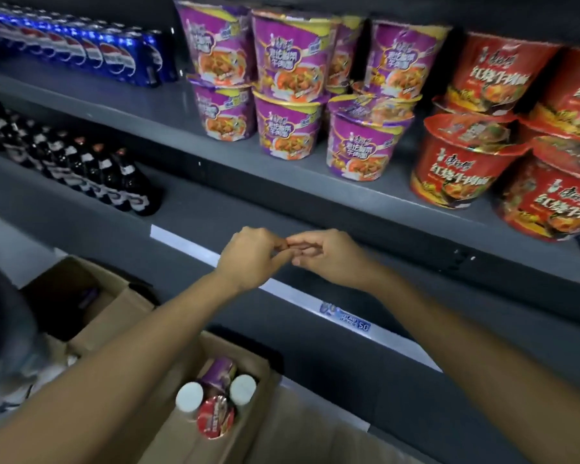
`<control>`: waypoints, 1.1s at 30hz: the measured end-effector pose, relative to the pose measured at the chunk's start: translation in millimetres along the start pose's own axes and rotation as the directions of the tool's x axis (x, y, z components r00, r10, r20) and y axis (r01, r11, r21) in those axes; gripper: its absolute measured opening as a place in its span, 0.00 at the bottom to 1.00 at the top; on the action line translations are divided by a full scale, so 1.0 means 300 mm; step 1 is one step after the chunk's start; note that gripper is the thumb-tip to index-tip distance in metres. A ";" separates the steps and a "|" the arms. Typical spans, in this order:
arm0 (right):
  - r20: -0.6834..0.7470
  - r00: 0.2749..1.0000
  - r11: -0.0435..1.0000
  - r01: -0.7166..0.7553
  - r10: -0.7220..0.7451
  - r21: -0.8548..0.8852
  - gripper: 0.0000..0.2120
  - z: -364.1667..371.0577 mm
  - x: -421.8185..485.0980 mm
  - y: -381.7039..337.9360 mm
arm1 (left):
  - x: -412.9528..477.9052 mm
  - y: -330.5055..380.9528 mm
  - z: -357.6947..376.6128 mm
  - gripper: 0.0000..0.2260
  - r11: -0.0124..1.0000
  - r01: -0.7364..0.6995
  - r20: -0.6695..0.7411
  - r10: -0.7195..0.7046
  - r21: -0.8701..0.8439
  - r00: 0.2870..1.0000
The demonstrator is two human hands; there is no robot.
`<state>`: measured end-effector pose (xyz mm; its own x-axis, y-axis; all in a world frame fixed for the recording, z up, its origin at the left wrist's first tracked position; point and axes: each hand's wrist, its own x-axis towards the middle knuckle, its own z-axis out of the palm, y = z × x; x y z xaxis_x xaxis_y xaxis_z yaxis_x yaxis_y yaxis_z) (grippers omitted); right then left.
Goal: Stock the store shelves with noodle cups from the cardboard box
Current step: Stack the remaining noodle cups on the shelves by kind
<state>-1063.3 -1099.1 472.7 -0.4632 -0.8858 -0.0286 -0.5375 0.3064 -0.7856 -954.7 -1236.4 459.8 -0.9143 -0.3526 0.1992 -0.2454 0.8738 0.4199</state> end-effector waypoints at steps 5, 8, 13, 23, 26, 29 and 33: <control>0.113 0.992 0.995 -0.064 0.055 0.075 0.16 0.179 0.017 0.052 | -0.097 -0.153 0.090 0.12 0.999 0.035 0.079 -0.034 -0.007 0.996; 0.183 0.977 0.989 -0.126 0.111 0.073 0.18 0.310 0.015 0.083 | -0.178 -0.244 0.136 0.09 0.998 0.069 0.121 -0.069 0.002 0.990; 0.218 0.959 0.983 -0.180 0.181 -0.022 0.18 0.584 -0.003 0.151 | -0.354 -0.447 0.224 0.11 0.995 0.091 0.225 -0.095 0.026 0.970; 0.365 0.882 0.947 -0.227 0.300 -0.228 0.23 1.161 -0.047 0.503 | -0.738 -0.852 0.682 0.24 0.960 0.235 0.456 -0.280 0.155 0.844; 0.388 0.870 0.942 -0.217 0.305 -0.255 0.22 1.324 0.015 0.661 | -0.812 -0.968 0.898 0.27 0.934 0.300 0.512 -0.356 0.192 0.781; 0.399 0.855 0.929 -0.220 0.330 -0.297 0.25 1.512 0.101 0.850 | -0.859 -1.087 1.121 0.28 0.911 0.341 0.533 -0.412 0.231 0.739; 0.437 0.843 0.911 -0.137 0.313 -0.388 0.25 1.734 0.196 1.093 | -0.910 -1.241 1.409 0.27 0.911 0.314 0.536 -0.412 0.268 0.737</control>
<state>-900.2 -1232.2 -108.0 -0.2512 -0.8034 -0.5399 -0.6995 0.5362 -0.4724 -749.8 -1323.8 -125.4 -0.7451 -0.4401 -0.5012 -0.5974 0.7746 0.2078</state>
